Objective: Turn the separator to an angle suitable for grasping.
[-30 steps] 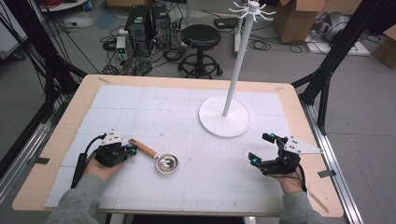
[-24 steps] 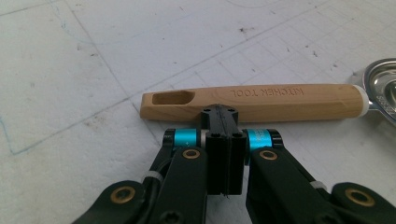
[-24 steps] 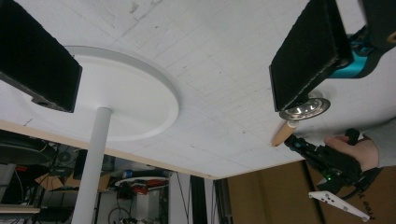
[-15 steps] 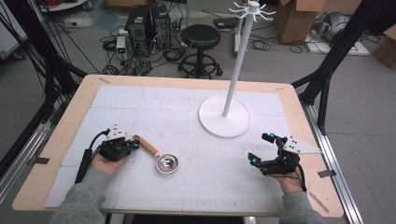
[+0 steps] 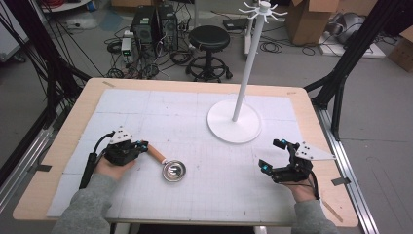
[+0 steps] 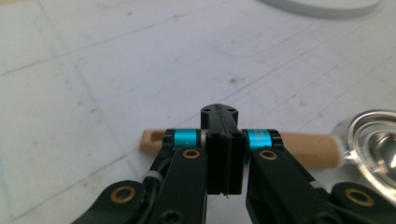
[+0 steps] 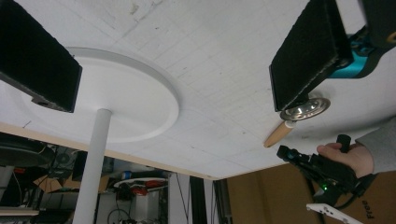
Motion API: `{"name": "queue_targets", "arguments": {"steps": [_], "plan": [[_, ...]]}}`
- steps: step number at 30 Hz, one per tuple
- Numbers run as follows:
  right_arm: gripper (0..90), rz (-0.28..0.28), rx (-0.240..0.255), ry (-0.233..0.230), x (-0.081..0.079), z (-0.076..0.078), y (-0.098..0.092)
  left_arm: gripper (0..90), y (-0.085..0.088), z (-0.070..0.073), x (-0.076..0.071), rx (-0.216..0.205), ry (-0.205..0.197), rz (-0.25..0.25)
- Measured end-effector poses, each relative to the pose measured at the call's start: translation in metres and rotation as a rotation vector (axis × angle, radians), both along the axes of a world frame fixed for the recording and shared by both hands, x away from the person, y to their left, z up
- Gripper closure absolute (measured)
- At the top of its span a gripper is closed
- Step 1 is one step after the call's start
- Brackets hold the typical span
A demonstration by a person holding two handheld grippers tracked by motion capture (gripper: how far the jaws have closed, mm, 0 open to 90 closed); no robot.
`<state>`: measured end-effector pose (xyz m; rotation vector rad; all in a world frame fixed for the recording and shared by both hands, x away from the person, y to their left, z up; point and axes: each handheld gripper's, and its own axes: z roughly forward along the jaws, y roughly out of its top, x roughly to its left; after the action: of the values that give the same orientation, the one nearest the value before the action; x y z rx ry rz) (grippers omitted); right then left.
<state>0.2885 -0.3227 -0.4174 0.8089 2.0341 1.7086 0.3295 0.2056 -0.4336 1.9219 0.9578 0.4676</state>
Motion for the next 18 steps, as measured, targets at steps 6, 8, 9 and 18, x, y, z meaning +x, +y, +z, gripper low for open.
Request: {"name": "queue_targets", "arguments": {"steps": [6, 8, 9, 18], "plan": [[1.4, 0.008, 0.002, 0.003, -0.002, -0.001, 0.001, 89.7, -0.023, -0.001, 0.008, 0.075, 0.035, -0.054], [1.4, 0.007, 0.001, 0.003, -0.002, -0.001, 0.000, 89.7, -0.029, 0.000, 0.009, 0.069, 0.033, -0.066], [1.4, 0.007, 0.002, 0.002, -0.002, -0.001, 0.000, 89.7, -0.030, 0.000, 0.010, 0.070, 0.036, -0.075], [1.4, 0.013, 0.006, 0.007, -0.003, -0.001, 0.000, 89.7, -0.045, -0.006, 0.018, 0.067, 0.083, -0.105]]}}
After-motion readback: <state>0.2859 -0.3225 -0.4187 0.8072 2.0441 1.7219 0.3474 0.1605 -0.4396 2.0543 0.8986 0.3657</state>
